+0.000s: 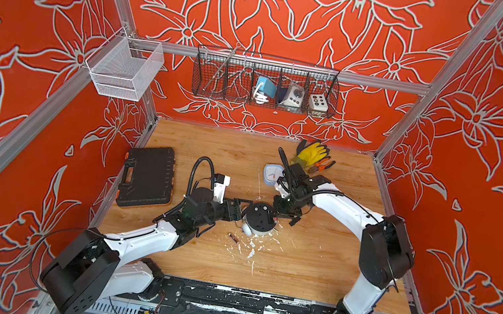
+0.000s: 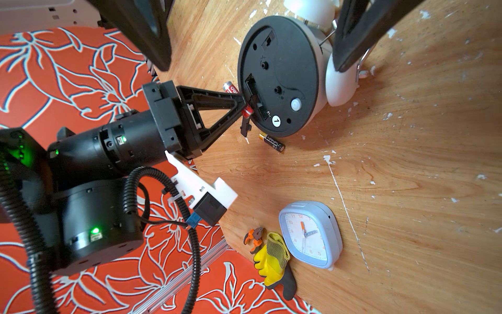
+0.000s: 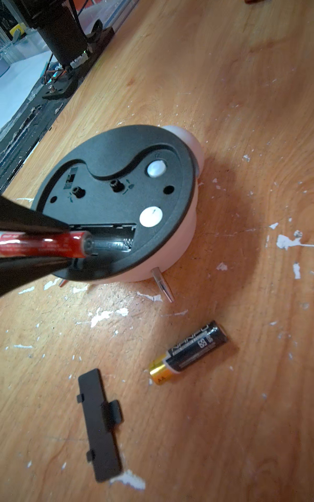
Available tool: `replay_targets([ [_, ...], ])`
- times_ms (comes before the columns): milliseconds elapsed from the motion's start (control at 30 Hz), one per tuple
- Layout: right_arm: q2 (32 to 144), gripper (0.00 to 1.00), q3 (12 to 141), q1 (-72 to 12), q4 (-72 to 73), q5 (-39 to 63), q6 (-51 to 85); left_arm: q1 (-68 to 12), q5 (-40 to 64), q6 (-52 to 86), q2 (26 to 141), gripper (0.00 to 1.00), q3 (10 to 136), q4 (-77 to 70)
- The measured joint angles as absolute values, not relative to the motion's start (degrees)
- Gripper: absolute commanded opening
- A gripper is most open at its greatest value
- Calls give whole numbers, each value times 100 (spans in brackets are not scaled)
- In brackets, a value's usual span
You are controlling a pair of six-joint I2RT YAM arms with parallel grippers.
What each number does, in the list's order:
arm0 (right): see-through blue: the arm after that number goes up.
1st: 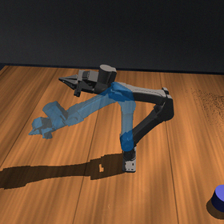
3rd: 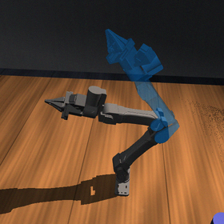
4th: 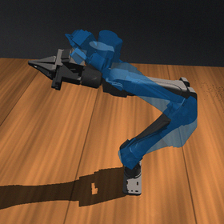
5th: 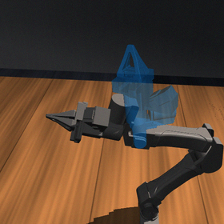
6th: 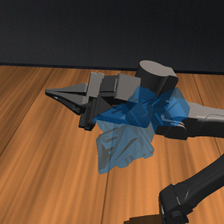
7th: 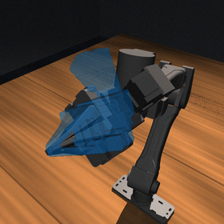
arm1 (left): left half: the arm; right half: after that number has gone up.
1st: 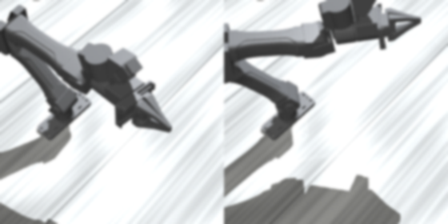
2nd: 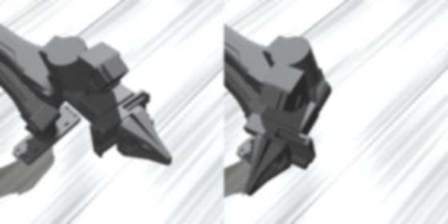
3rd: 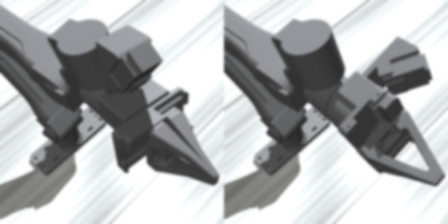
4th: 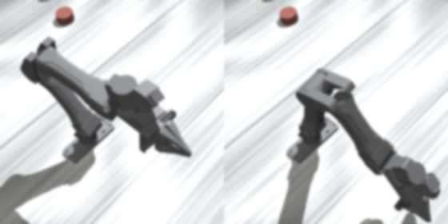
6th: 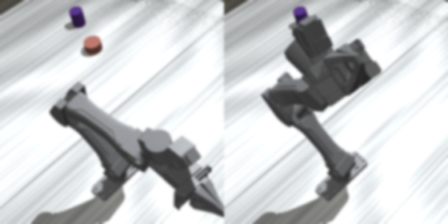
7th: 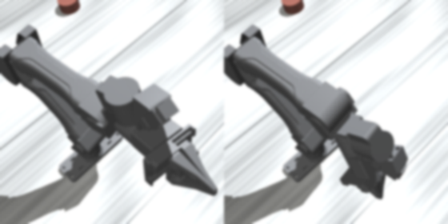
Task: Insert the battery into the alarm
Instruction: Install the battery in the alarm.
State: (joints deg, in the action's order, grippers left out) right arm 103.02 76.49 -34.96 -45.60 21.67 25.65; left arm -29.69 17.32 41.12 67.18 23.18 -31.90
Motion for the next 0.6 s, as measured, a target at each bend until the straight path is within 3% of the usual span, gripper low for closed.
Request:
replay_targets([
  [233, 10525, 19, 7802, -3640, -4751, 2167, 2567, -2969, 1680, 4027, 6796, 87, 2316, -3177],
  [400, 10643, 38, 7924, -3677, -4772, 2196, 2585, -2969, 1662, 3983, 6796, 88, 2296, -3173],
  [600, 10632, 40, 7935, -3677, -4803, 2145, 2606, -2886, 1693, 4056, 6917, 88, 2296, -3065],
])
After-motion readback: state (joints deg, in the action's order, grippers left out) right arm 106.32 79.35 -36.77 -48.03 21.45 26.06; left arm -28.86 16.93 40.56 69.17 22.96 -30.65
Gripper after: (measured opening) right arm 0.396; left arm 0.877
